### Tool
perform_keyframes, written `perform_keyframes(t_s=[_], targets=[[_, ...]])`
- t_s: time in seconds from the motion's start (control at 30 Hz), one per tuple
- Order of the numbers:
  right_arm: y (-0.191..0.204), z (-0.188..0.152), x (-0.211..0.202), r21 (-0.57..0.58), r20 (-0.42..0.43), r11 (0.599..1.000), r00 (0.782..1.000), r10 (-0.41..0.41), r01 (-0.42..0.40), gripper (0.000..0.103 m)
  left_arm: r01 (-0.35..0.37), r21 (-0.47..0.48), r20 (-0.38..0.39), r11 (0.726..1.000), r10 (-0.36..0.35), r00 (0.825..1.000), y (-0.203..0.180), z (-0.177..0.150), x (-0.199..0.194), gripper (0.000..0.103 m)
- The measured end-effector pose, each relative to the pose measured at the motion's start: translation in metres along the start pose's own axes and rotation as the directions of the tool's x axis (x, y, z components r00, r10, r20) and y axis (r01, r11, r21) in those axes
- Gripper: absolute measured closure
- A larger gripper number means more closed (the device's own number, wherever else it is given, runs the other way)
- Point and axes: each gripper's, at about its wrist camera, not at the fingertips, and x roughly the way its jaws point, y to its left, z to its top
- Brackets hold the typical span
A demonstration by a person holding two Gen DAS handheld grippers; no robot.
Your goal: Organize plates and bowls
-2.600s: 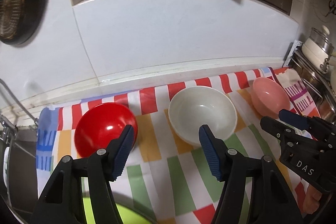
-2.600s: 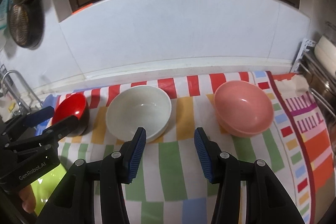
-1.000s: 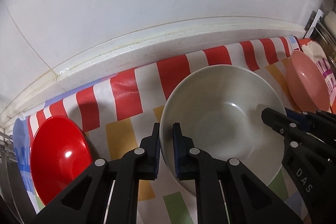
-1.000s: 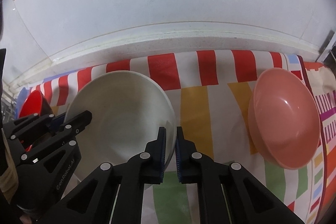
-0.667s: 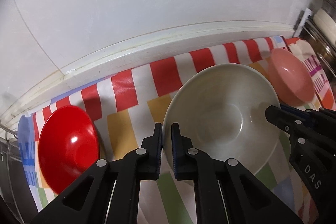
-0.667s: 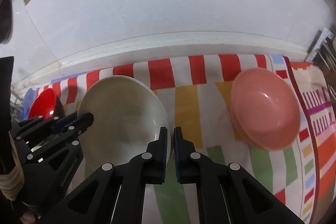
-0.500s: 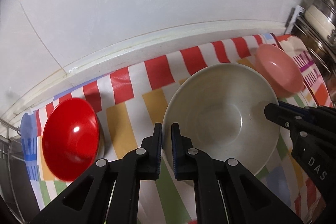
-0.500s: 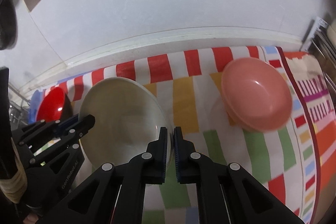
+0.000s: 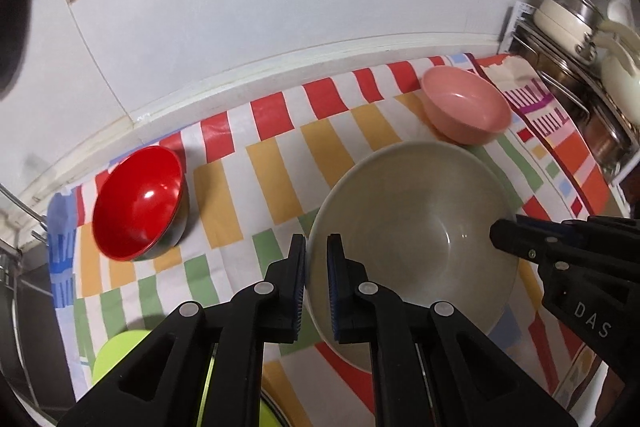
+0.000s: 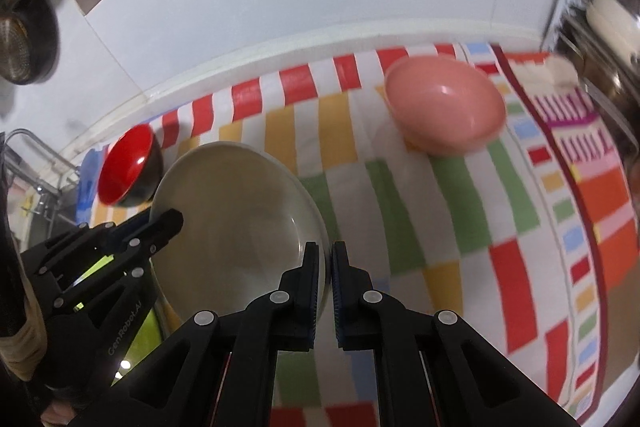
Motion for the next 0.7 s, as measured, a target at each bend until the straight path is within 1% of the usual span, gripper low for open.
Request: perform_keyframes(t_s=[0.13,0.37,0.53,0.7], targets=[[-0.005,-0.018,-0.008,0.02,-0.02,1.0,1.0,0.005,-0.005,0.095,0.03,-0.002,-0.006,1.0,-0.03,1.0,-0.005,-0.014,-0.011,0.092],[-0.012,-0.046,-0.018,0.054,-0.057,0.998,0.998,-0.011,0.014,0.095,0.082,0.004,-0.049,0.997,-0.082,0.995,-0.018,-0.039,-0.017,0.09],[-0.013,-0.062,-0.019,0.057,-0.088,0.998,0.996,-0.03,0.036,0.094,0.095,0.014,-0.085,0.995,-0.094,0.992,-0.024,-0.052,-0.013,0.09],[-0.015,-0.073,-0.015,0.065,-0.109,0.996,0.993,-0.05,0.058,0.094,0.125,0.008,-0.129,0.992,-0.123,0.984,-0.026,-0.06,-0.005,0.09]])
